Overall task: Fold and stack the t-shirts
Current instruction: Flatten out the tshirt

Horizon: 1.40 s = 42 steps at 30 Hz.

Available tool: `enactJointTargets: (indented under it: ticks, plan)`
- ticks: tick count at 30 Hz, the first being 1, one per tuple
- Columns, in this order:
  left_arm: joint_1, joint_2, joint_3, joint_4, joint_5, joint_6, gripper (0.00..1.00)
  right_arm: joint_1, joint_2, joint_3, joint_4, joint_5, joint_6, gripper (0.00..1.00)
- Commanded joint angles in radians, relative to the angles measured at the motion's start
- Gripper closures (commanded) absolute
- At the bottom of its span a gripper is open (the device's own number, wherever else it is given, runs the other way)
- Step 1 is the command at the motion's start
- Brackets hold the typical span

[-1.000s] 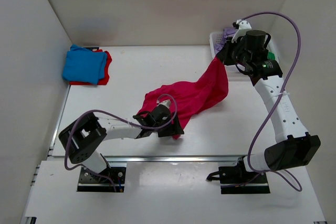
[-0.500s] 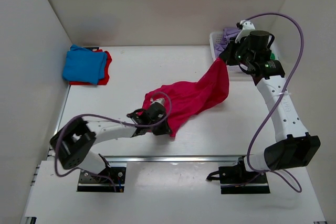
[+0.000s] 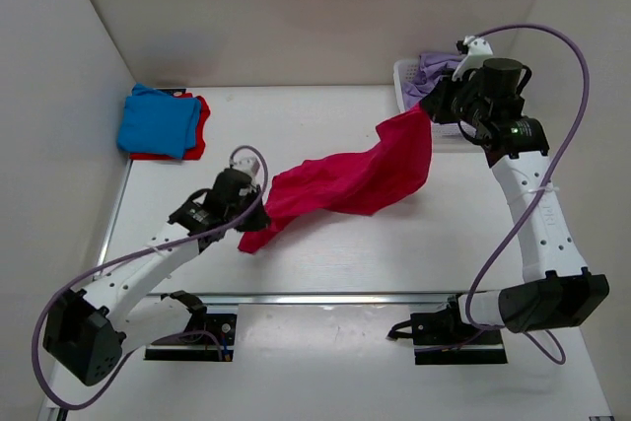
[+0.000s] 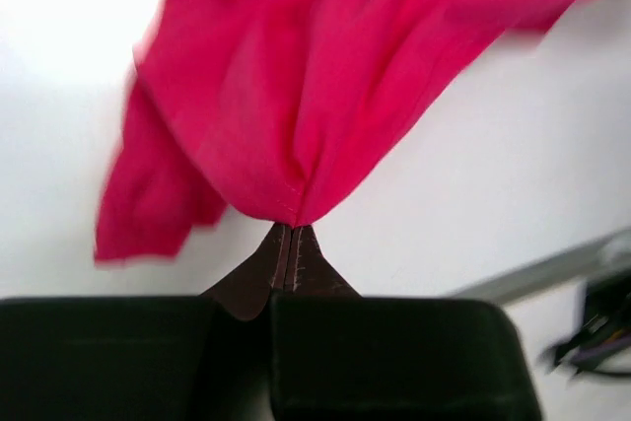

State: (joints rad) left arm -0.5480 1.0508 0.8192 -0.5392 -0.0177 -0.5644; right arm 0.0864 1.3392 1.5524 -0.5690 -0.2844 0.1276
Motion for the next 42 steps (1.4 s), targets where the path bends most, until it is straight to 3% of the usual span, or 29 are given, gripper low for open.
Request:
enactJointTargets:
  ticks: [1, 9, 10, 12, 16, 23, 32, 42]
  plan:
    - [-0.061, -0.021, -0.138, -0.067, 0.062, 0.011, 1.0, 0.023, -0.06, -0.06, 0.03, 0.004, -0.006, 1.0]
    - [-0.112, -0.083, -0.334, -0.022, 0.17, -0.048, 0.97, 0.038, -0.084, -0.184, 0.032, 0.033, -0.017, 1.0]
    - [-0.121, -0.09, -0.345, -0.001, 0.189, -0.067, 0.84, 0.041, -0.084, -0.199, 0.04, 0.031, -0.019, 1.0]
    - [-0.164, -0.103, -0.373, 0.034, 0.197, -0.107, 0.8, 0.041, -0.087, -0.207, 0.055, 0.036, -0.017, 1.0]
    - [-0.225, -0.084, -0.394, 0.087, 0.147, -0.167, 0.56, 0.053, -0.081, -0.218, 0.066, 0.036, -0.005, 1.0]
    - [-0.244, -0.032, -0.377, 0.084, 0.082, -0.172, 0.4, 0.049, -0.087, -0.23, 0.072, 0.028, -0.009, 1.0]
    - [-0.293, 0.024, -0.376, 0.087, -0.045, -0.178, 0.37, 0.049, -0.089, -0.239, 0.081, 0.016, -0.006, 1.0]
    - [-0.375, 0.176, -0.319, 0.041, -0.131, -0.155, 0.43, 0.038, -0.081, -0.232, 0.086, 0.002, -0.012, 1.0]
